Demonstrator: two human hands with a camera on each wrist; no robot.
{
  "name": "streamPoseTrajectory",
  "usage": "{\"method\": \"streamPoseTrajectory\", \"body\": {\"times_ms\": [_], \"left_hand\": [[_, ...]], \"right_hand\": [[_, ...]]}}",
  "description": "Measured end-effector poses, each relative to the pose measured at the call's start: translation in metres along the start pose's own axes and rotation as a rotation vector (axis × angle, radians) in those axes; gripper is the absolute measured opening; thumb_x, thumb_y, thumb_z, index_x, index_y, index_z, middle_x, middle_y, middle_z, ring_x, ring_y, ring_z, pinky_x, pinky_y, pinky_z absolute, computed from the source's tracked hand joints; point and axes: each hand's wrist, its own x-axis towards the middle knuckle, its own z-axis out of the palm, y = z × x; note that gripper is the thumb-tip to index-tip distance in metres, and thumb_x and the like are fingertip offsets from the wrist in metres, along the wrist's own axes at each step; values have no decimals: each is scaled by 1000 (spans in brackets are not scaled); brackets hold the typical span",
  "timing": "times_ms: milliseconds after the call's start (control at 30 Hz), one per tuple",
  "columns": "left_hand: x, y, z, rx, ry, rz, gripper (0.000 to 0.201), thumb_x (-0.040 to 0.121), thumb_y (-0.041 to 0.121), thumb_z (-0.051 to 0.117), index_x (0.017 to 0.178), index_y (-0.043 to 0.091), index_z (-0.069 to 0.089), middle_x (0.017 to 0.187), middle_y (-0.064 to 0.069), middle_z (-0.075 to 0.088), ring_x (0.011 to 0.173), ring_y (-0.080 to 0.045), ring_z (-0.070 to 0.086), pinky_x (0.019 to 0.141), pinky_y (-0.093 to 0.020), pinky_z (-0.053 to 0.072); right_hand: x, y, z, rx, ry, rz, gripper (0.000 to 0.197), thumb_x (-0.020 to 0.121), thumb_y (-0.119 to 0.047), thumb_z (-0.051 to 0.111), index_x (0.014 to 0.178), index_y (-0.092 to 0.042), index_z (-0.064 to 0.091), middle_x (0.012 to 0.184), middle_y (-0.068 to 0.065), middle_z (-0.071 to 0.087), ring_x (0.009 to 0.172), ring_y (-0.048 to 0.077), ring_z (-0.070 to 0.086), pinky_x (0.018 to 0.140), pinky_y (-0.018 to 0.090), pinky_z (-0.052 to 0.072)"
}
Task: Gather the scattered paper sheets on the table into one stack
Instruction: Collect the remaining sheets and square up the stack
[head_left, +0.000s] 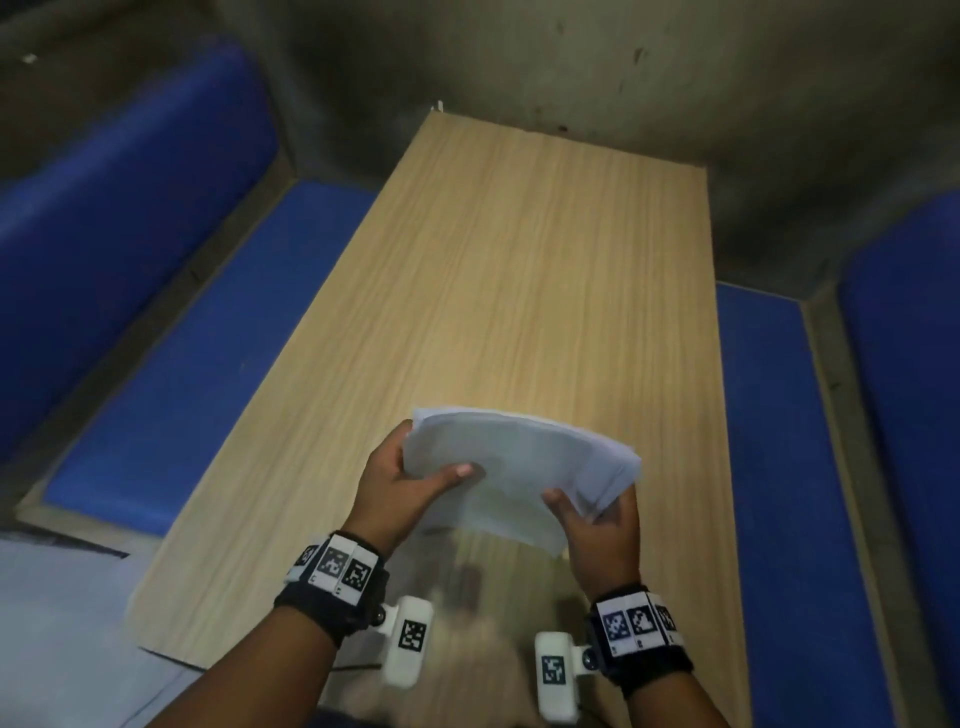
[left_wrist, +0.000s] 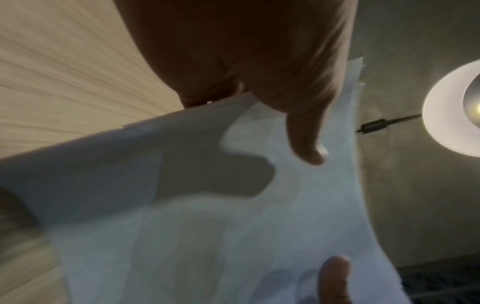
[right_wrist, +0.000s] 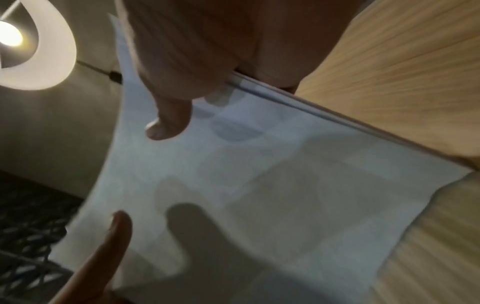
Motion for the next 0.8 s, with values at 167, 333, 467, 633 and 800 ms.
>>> {"method": "streamPoseTrajectory", "body": {"times_ms": [167,333,467,633,800], "left_hand": [[-7,17,5,-45,120,190,42,78,57,64,91,17,66,85,0,69,81,-14,63,73,-31,47],[-7,42,19,-51,258,236,46,89,53,51,74,9,57,72,2,56,71,-13,50,68,-29,40],[-3,39,29,11,343,134,24,91,23,61,70,13,56,66,13,53,65,-2,45,68,-28,37],[-11,23,18,-42,207,151,32,76,47,67,99,27,59,95,10,61,83,4,55,74,-20,46],[-13,-17,3,39,-44,29,69,55,27,94,116,29,61,107,0,70,94,-6,69,70,-19,56]], "right_hand": [[2,-26,3,120,91,-130,49,75,-54,63,104,-16,56,97,5,64,90,22,63,74,39,53],[8,-42,9,159,182,-171,55,79,-70,54,85,-16,56,85,11,54,82,27,52,73,43,44],[6,-44,17,48,243,-115,34,85,-48,56,78,-14,54,74,0,55,72,18,54,66,39,45],[-3,-37,13,33,180,-92,48,69,-59,70,89,-18,57,83,0,62,77,17,60,61,33,52],[-10,7,2,-18,22,141,56,70,-5,84,118,-21,59,108,-2,69,97,10,67,84,36,57]]}}
